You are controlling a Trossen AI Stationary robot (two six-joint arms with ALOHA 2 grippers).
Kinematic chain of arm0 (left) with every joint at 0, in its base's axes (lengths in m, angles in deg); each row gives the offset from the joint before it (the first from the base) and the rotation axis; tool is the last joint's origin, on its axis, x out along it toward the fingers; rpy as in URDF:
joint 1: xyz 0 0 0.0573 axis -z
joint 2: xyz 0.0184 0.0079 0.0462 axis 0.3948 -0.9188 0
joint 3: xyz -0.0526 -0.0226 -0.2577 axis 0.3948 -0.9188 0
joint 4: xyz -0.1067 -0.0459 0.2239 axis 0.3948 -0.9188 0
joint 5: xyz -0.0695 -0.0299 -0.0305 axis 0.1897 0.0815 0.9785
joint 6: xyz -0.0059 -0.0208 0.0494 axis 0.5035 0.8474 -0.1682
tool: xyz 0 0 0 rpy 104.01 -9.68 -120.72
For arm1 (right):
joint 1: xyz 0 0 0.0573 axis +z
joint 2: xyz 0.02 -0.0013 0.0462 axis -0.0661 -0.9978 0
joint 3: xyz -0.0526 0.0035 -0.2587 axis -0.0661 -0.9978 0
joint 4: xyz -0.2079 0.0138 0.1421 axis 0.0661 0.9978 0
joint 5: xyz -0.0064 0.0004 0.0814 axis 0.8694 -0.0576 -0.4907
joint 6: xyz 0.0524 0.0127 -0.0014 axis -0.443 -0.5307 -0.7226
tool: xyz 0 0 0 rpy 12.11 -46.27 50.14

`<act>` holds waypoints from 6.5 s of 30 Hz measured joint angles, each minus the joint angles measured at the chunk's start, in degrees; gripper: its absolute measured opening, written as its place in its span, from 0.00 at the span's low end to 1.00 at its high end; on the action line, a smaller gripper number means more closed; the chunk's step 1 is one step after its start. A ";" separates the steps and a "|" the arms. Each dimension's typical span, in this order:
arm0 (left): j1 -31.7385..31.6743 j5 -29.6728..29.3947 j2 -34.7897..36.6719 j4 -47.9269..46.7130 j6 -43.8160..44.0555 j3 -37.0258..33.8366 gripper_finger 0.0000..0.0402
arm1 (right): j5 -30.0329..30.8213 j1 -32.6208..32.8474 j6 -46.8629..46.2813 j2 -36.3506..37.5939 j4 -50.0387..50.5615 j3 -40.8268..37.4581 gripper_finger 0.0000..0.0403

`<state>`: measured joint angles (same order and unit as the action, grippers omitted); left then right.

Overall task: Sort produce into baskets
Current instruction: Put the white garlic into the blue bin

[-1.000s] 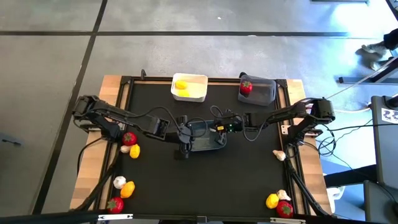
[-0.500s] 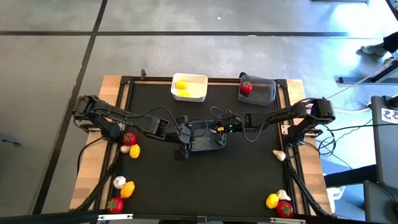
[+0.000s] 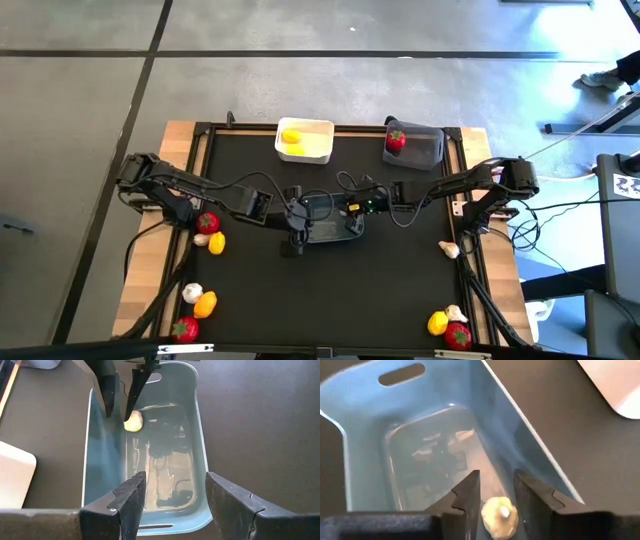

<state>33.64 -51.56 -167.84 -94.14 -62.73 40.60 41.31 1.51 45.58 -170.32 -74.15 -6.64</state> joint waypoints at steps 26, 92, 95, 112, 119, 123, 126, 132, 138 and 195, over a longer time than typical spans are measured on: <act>1.25 1.07 1.18 -1.00 1.13 0.00 0.50 | 5.26 13.36 -14.52 24.23 58.43 11.56 0.29; 1.25 0.85 1.18 -0.57 0.76 0.00 0.50 | -20.23 17.43 -40.54 10.53 66.26 -11.83 0.48; 1.25 0.85 1.18 -0.57 0.76 0.00 0.50 | -22.46 16.23 -37.86 6.26 66.71 -11.83 0.48; 1.25 0.87 1.18 -0.48 0.88 0.00 0.50 | -23.29 13.88 -29.18 0.52 65.31 -11.72 0.13; 1.25 0.97 0.98 0.20 -1.56 0.00 0.50 | -17.96 13.96 -26.90 0.67 66.77 -9.07 0.03; 1.25 1.06 0.44 0.37 -1.66 0.00 0.50 | -13.39 13.90 -25.68 2.03 68.38 -5.48 0.07; 1.38 1.05 0.28 0.42 -0.97 0.02 0.50 | -11.19 13.92 -24.88 3.79 68.78 -2.65 0.07; 1.40 1.04 0.04 0.52 -1.65 0.02 0.50 | -5.26 13.92 -24.37 7.76 69.03 3.06 0.07; 1.40 1.01 0.04 1.73 -2.87 0.02 0.50 | 1.72 13.92 -22.83 10.92 68.37 8.37 0.08; 7.11 -2.48 20.28 3.99 12.71 -20.52 0.50 | 8.30 5.25 3.96 -4.48 -19.21 -1.20 0.08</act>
<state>40.75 -54.04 -147.56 -90.15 -50.01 20.07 49.61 6.75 49.54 -174.81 -93.36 -7.85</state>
